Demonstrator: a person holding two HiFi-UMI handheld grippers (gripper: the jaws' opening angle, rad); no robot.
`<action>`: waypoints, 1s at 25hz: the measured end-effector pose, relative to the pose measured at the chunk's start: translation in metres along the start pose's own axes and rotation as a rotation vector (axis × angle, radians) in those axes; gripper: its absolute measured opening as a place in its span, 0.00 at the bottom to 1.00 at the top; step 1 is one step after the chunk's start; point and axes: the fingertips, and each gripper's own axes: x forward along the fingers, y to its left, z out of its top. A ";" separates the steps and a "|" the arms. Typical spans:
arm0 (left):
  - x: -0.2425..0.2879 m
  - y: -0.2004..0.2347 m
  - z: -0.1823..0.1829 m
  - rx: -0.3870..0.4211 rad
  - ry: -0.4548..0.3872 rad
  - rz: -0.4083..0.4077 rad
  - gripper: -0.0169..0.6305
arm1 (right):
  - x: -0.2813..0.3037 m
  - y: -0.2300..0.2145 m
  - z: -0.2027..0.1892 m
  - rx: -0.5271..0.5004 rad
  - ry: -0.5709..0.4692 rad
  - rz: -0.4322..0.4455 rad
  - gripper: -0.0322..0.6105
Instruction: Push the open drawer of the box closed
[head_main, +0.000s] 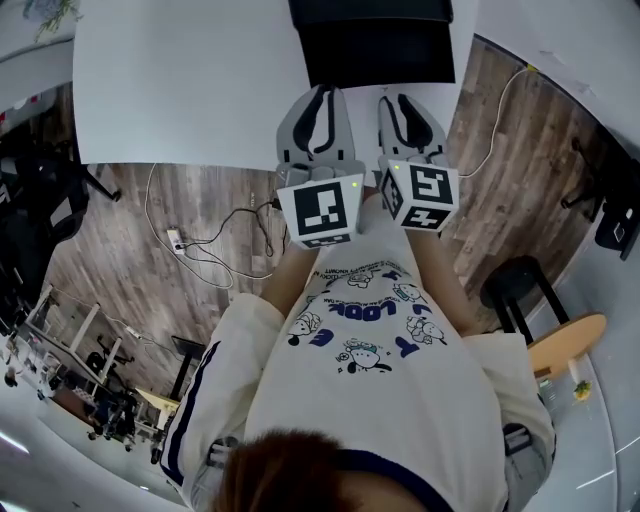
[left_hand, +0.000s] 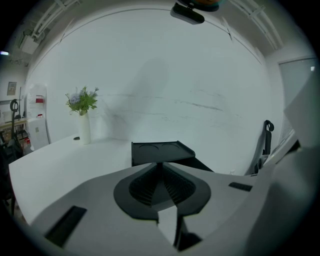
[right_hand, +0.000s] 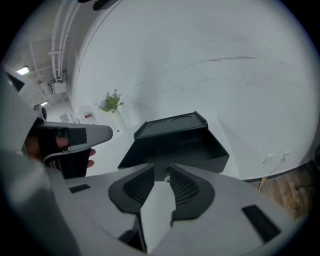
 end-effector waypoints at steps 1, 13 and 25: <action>0.001 0.001 -0.001 -0.002 0.004 -0.001 0.09 | 0.002 0.000 -0.002 0.000 0.006 -0.002 0.22; 0.009 0.011 -0.009 -0.007 0.019 -0.021 0.09 | 0.024 -0.008 -0.022 -0.002 0.065 -0.047 0.23; 0.016 0.017 -0.015 -0.009 0.035 -0.033 0.09 | 0.039 -0.012 -0.038 -0.001 0.115 -0.065 0.23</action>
